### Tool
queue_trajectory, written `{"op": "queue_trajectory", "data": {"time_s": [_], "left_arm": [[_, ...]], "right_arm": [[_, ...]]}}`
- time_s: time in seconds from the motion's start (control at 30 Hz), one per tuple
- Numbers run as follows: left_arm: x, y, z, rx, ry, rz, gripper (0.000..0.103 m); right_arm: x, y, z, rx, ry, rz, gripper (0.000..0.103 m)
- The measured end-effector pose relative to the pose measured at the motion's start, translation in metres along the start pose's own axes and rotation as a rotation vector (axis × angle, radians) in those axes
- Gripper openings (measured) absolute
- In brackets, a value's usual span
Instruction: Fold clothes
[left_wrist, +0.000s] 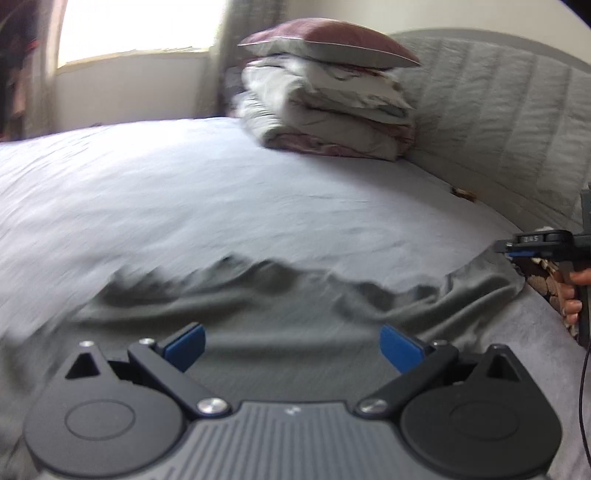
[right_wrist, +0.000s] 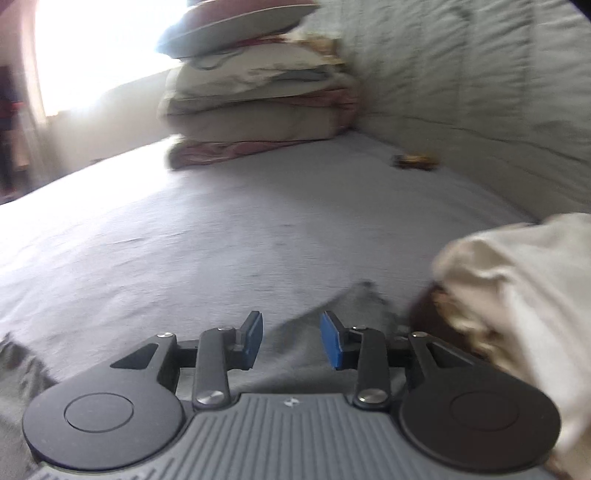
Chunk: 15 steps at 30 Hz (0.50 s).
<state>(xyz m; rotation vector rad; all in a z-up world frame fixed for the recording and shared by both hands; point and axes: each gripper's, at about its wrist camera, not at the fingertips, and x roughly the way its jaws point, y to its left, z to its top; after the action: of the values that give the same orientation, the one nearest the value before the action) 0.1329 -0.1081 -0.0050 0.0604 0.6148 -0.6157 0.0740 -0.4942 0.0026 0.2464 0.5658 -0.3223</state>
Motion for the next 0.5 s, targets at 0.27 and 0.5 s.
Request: {"op": "queue_trajectory", "data": {"time_s": [0.27, 0.5], "left_arm": [[0.077, -0.023, 0.029, 0.227, -0.021, -0.187, 0.099], [0.103, -0.024, 0.041, 0.339, 0.042, -0.333, 0.095]], "right_arm": [[0.023, -0.013, -0.005, -0.209, 0.029, 0.449, 0.038], [0.042, -0.002, -0.011, -0.338, 0.071, 0.555, 0.038]]}}
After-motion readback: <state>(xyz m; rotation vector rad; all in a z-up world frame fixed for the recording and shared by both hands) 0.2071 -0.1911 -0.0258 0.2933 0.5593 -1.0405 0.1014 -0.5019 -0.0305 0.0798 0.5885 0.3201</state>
